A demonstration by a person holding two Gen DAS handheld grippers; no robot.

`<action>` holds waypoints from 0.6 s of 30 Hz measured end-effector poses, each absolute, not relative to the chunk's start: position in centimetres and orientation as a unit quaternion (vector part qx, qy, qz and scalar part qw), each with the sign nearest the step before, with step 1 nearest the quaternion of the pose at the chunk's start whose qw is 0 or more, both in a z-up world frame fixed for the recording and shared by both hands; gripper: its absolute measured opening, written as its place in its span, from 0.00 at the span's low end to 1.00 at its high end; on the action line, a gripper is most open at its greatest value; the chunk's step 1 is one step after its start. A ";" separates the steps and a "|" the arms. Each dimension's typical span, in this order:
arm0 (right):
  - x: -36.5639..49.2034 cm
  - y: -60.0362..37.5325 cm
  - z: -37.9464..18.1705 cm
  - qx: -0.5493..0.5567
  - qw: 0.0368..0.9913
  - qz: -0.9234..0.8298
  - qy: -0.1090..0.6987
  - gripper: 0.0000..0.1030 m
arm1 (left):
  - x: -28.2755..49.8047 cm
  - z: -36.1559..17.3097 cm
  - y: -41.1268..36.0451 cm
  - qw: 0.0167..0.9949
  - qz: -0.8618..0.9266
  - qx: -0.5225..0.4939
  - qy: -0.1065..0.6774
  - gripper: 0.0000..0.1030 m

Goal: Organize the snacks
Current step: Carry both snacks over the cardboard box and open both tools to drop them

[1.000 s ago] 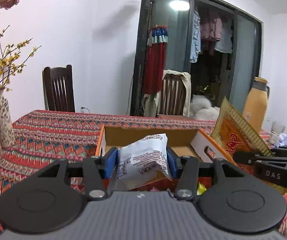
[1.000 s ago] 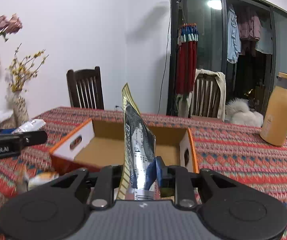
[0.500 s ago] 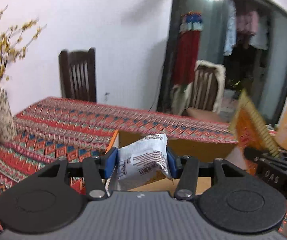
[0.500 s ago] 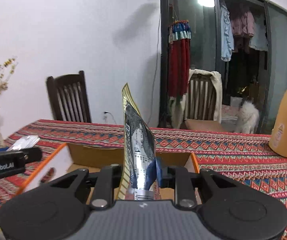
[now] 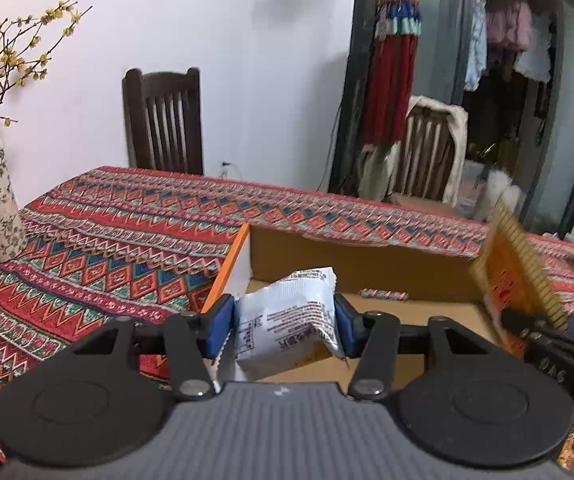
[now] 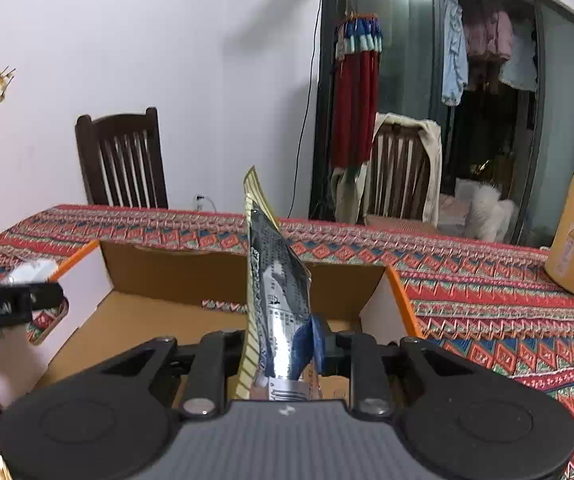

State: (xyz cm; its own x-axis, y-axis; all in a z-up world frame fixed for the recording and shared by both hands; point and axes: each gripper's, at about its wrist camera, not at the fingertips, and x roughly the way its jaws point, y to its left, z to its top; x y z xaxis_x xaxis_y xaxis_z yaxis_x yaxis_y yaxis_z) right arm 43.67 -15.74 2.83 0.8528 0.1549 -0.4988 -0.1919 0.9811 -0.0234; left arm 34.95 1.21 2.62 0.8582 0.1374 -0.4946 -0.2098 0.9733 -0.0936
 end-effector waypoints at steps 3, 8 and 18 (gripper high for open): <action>43.4 -15.7 2.8 -0.037 0.959 0.092 0.265 0.44 | 34.4 3.1 1.2 0.965 0.092 -0.077 0.232 0.72; 43.2 -16.8 3.1 -0.012 0.962 0.093 0.255 0.94 | 33.3 3.8 1.6 0.969 0.104 -0.093 0.203 1.00; 42.1 -17.2 4.3 0.002 0.966 0.096 0.239 1.00 | 31.2 5.8 1.5 0.974 0.092 -0.106 0.180 1.00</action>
State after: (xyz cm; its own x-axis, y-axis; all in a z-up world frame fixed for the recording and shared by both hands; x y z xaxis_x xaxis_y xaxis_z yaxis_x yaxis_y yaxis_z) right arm 42.12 -17.17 4.26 0.8673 0.1856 -0.4619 -0.1835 0.9817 0.0500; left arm 31.16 1.51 5.80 0.9186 0.1406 -0.3693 -0.2169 0.9606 -0.1738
